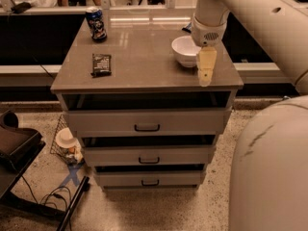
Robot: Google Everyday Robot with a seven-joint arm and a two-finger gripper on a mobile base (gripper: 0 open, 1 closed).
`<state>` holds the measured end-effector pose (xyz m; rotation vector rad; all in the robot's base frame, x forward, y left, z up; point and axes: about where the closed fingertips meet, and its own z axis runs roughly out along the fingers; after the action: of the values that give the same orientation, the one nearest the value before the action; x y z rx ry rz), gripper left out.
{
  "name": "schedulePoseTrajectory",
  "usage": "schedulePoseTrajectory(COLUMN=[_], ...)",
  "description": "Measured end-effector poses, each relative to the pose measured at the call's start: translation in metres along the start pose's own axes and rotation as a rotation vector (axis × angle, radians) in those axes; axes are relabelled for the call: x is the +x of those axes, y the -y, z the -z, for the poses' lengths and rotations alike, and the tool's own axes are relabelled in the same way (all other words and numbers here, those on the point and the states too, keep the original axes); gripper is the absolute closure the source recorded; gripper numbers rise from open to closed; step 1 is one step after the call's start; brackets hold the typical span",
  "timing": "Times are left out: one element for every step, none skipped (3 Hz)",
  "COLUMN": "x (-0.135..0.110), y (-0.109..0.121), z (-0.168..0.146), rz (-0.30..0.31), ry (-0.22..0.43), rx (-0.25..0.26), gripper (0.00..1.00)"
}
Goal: Move white bowl near pepsi can
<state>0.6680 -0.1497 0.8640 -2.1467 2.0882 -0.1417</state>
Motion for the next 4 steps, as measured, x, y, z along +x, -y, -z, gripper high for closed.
schedulePoseTrajectory(x=[-0.0054, -0.0067, -0.0081, -0.0094], y=[-0.0001, 0.0028, 0.0055, 0.0076], z=[-0.0155, -0.0182, -0.0212, -0.0242], rz=[0.007, 0.008, 0.009, 0.009], ry=[0.019, 0.022, 0.025, 0.027], rx=[-0.026, -0.017, -0.011, -0.006], gripper=[0.15, 0.37, 0.61, 0.83])
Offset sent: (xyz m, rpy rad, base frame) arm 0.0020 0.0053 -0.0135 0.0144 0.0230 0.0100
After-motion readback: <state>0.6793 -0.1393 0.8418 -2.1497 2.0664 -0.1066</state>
